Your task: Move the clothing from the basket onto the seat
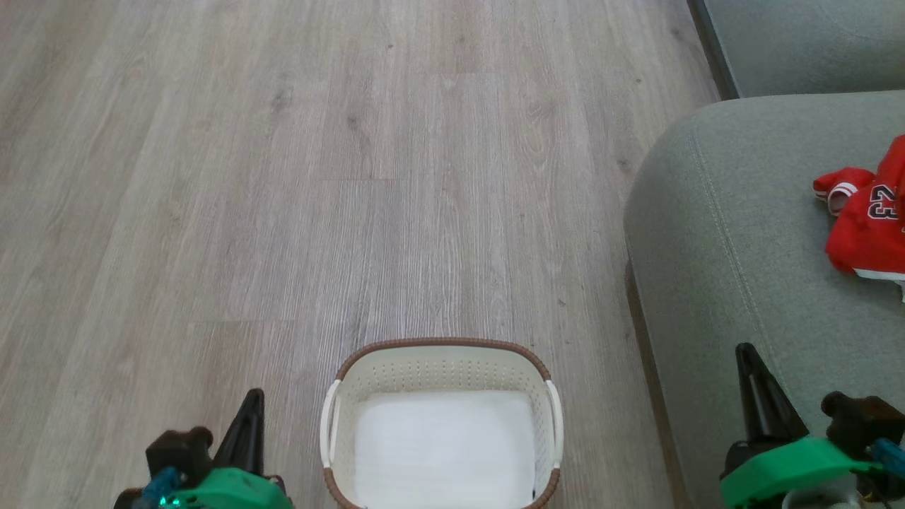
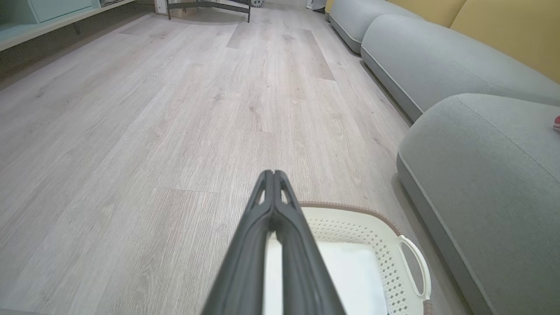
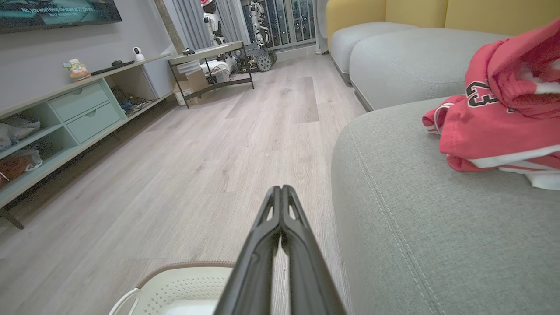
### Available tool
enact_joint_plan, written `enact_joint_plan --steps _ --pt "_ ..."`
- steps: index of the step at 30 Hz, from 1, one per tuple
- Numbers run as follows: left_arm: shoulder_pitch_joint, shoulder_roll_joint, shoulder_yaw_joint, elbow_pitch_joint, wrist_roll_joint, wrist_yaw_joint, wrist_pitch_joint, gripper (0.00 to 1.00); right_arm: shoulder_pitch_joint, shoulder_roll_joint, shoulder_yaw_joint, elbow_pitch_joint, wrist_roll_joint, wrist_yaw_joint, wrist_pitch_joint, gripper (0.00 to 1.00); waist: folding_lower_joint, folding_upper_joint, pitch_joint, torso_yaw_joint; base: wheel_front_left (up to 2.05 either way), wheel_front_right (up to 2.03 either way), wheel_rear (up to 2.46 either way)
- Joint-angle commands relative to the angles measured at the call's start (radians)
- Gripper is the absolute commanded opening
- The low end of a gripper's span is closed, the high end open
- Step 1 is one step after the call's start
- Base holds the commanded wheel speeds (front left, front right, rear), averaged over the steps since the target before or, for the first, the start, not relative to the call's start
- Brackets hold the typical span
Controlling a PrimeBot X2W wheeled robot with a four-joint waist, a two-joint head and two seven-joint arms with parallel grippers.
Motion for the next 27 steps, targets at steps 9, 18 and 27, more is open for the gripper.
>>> enact_joint_plan --steps 9,18,27 --pt "-0.054 -0.001 0.03 -0.038 -0.111 -0.012 0.027 0.0 -0.043 0.005 -0.01 -0.026 0.111 0.0 0.026 0.0 0.0 0.0 0.001 -0.003 0.0 0.0 0.0" --pt "-0.062 -0.006 0.051 -0.045 -0.206 -0.022 0.052 0.0 -0.056 0.01 -0.017 -0.02 0.204 0.0 0.05 0.0 0.0 0.0 0.002 -0.005 0.0 0.0 0.0" --pt "-0.07 -0.012 0.072 -0.052 -0.301 -0.031 0.078 0.0 -0.069 0.016 -0.024 -0.013 0.297 0.0 0.075 0.0 0.0 0.0 0.003 -0.007 0.0 0.0 0.0"
